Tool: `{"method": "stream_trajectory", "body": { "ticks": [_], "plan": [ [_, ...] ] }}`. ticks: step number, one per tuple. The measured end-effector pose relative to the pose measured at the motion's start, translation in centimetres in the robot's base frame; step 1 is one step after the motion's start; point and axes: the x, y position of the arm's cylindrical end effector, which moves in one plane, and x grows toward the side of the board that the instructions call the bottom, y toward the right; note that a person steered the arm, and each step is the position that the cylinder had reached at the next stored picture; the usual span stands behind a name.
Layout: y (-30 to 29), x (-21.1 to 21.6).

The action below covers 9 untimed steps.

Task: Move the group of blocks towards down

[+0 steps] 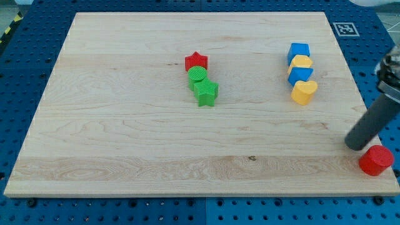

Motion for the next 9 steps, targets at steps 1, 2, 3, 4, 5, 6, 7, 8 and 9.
{"method": "stream_trajectory", "body": {
  "ticks": [1,2,3,4,5,6,7,8,9],
  "plan": [
    [-8.1,-1.9],
    [-16.7,-3.7],
    [-25.1,-6.1],
    [-31.3,-10.6],
    [-32.3,-15.9],
    [-30.6,-18.2],
    [-27.5,-19.0],
    [-25.7,-19.1],
    [-25.9,-18.3]
  ]
}}
